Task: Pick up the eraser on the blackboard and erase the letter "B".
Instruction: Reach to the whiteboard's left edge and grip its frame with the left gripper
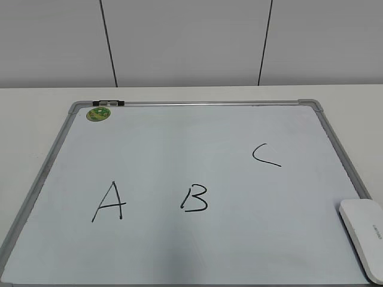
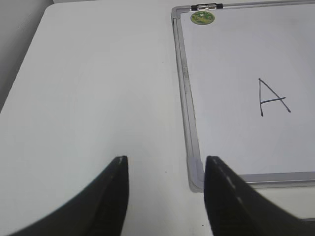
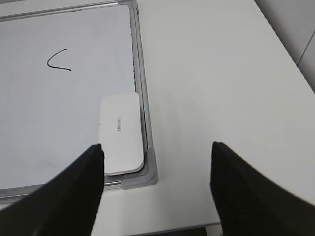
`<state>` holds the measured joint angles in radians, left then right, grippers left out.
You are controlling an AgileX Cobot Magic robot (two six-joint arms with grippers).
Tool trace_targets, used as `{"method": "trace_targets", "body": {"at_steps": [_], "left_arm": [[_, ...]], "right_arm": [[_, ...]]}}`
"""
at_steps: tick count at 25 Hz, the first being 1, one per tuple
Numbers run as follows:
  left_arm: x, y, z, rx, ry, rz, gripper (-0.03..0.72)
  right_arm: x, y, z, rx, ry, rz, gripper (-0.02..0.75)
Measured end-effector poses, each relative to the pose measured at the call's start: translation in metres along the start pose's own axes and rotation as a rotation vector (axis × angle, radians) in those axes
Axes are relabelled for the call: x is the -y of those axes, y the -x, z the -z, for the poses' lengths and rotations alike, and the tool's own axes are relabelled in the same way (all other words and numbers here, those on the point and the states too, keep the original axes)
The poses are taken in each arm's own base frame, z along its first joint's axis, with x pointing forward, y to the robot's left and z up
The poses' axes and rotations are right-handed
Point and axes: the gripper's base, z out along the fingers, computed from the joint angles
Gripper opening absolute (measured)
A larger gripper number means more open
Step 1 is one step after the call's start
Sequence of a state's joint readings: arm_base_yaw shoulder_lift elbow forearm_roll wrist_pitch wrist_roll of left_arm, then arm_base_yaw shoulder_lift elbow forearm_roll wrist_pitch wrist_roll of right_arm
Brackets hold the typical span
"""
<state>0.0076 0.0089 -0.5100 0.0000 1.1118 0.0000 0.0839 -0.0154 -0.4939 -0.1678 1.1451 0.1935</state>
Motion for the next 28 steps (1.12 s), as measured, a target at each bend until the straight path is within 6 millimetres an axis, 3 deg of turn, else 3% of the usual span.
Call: {"method": "trace_targets", "body": {"at_steps": [13,18,22,28], "left_arm": [[0.000,0.001,0.000,0.009,0.000,0.000,0.347],[0.000,0.031,0.005,0.127,0.000,0.000,0.347],[0.000,0.060,-0.015,0.055,0.000,0.000,0.347],[0.004,0.092,-0.066,-0.111,-0.040,0.041,0.347]], "right_arm": [[0.000,0.000,0.000,0.000,0.000,0.000,0.501],[0.000,0.000,0.000,0.000,0.000,0.000,0.501],[0.000,0.000,0.000,0.000,0.000,0.000,0.501],[0.000,0.000,0.000,0.000,0.000,0.000,0.501]]}}
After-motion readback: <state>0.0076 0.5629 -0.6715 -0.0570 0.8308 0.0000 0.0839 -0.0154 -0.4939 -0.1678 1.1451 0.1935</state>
